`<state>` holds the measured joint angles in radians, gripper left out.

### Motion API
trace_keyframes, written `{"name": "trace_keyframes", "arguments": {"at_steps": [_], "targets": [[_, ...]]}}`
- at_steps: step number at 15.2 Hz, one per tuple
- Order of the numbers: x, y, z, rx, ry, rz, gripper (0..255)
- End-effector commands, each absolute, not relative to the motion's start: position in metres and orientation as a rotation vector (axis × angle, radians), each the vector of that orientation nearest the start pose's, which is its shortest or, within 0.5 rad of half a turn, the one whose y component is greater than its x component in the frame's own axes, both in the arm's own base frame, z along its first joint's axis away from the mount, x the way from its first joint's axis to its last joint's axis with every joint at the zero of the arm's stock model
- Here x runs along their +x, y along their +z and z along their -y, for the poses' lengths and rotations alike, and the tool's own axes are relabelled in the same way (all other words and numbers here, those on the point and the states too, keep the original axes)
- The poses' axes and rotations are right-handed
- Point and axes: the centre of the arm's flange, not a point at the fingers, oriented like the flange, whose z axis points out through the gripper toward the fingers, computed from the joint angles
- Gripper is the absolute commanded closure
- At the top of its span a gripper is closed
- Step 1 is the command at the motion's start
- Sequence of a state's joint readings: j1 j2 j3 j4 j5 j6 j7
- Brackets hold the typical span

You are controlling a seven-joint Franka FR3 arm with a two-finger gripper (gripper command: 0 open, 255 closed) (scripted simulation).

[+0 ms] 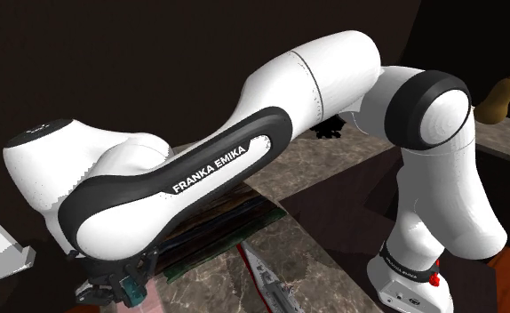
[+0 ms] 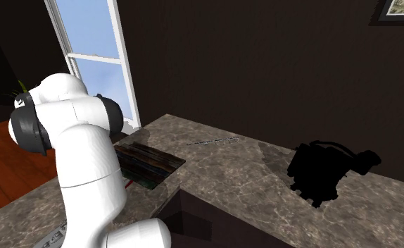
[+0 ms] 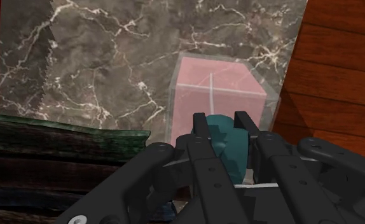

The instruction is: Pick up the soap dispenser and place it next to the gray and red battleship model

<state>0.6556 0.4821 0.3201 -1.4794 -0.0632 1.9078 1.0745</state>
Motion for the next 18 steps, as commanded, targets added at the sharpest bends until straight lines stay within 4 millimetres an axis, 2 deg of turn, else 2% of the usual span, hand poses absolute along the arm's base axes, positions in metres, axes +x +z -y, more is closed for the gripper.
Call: {"name": "trace_keyframes", "arguments": {"at_steps": [1,2,7,11,18], "targets": [[0.417,0.406,-0.546,-3.114,0.141,-0.17,255],[0.417,0.406,-0.546,-3.114,0.141,-0.17,0],[0.417,0.406,-0.546,-3.114,0.141,-0.17,0],[0.421,0.456,-0.545,-3.114,0.141,-0.17,0],[0.421,0.456,-0.545,-3.114,0.141,-0.17,0]]}}
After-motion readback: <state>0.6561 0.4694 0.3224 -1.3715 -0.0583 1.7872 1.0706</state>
